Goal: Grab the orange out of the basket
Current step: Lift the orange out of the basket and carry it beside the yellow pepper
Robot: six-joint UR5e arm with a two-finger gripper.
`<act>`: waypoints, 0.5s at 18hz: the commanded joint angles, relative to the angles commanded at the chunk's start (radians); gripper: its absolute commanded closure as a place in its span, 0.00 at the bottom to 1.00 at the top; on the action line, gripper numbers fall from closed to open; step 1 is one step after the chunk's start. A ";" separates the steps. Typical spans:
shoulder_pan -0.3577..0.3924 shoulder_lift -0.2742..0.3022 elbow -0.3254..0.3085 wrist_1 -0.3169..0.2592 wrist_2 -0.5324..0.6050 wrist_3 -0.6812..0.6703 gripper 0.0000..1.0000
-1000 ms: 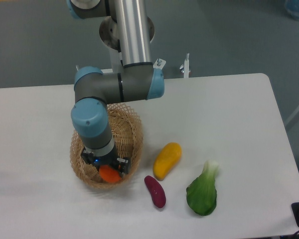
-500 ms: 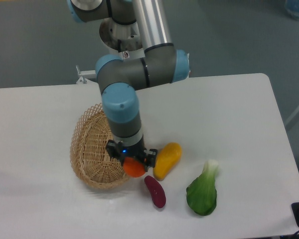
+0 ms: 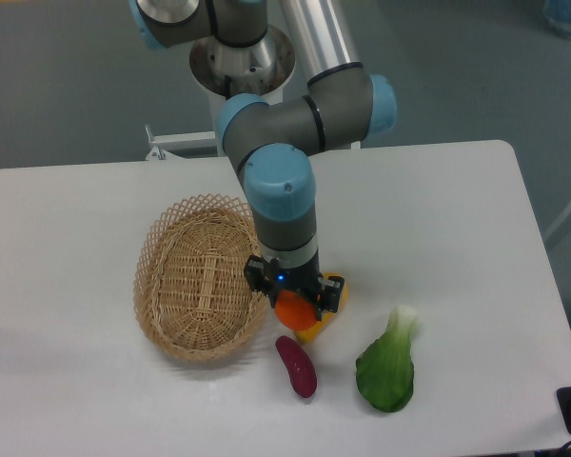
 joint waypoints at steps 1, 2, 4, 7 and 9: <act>0.005 0.000 0.002 -0.003 0.003 0.043 0.63; 0.017 -0.002 0.012 -0.003 0.003 0.086 0.63; 0.038 -0.006 0.024 -0.003 0.003 0.097 0.63; 0.072 -0.017 0.044 -0.002 0.002 0.103 0.63; 0.085 -0.025 0.055 -0.002 0.002 0.137 0.63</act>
